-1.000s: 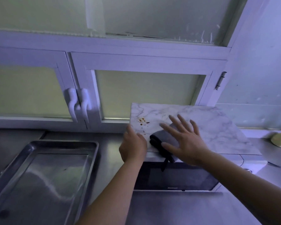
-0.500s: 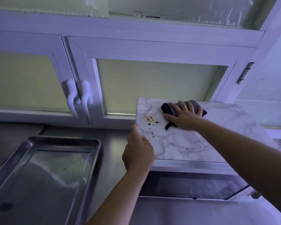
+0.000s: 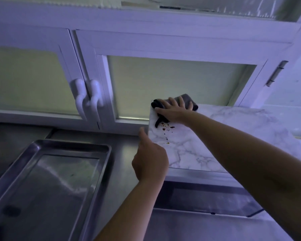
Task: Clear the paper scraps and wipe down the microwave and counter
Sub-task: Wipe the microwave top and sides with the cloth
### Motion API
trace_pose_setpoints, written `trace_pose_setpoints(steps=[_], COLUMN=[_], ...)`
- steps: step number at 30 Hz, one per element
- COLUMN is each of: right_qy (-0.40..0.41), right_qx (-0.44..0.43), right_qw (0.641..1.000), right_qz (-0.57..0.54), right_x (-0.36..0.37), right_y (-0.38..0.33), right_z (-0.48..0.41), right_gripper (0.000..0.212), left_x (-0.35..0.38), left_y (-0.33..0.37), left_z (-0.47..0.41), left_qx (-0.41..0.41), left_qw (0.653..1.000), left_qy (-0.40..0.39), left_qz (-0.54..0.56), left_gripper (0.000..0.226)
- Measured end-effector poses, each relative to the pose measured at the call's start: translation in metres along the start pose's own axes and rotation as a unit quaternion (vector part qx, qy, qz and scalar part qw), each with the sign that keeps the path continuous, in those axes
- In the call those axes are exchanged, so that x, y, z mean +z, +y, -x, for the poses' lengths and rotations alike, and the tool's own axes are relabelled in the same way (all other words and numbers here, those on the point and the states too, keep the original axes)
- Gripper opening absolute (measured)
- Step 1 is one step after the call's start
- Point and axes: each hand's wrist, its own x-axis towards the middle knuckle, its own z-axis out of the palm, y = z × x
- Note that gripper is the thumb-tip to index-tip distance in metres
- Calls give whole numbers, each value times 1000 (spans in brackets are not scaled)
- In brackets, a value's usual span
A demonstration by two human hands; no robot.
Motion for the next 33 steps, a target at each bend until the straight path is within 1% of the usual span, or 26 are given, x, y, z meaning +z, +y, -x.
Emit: trace_pose_setpoints(steps=[2,4,7,9,11,15,18,19,20,23,25,29,30,31,33], right_qy=[-15,-19,-15,-9,-12,-54,-60,-53,-37,18,17,-50,-75,-106,-177], right_qx=[-40,-73,-103,-115,-123,-140,-169,-176,-178,-161,-155,-177,-179,-172,-124], right_qw=[999,997,994,993,992,989,982,979,977,976,978,976,977,979,971], right_qz=[9,19,17,11,10,9,65,91,115,147,137,116,90,35,-104], right_x=[3,10,19,24,28,27,29,32,35,42,39,7,-5,-19,-49], right_y=[-11,-16,-14,-9,-3,8,20,24,28,33,36,39,41,43,52], right_z=[10,23,52,78,105,153,187,198,208,233,248,281,290,300,312], right_gripper=[60,59,59,62,72,107,131,135,133,113,100,78,70,60,41], left_x=[-2,-5,-7,-7,-9,-12,-12,-12,-12,-11,-10,-10,-10,-10,-9], left_y=[2,0,0,-1,-2,-3,-4,-5,-5,-6,-4,-2,-2,-3,-5], left_z=[-1,-2,1,4,3,-2,-1,-1,-2,-3,-2,0,0,1,3], left_qx=[-15,-27,-50,-54,-59,-92,-88,-89,-89,-81,-77,-84,-79,-68,-40], left_qw=[999,996,986,980,971,955,958,959,960,965,968,974,976,979,983], left_qy=[11,31,48,56,66,57,43,42,43,49,46,48,45,42,40], left_qz=[26,75,151,185,222,274,268,265,263,245,233,206,196,186,172], left_gripper=[59,53,42,41,41,42,45,44,43,43,42,41,42,43,46])
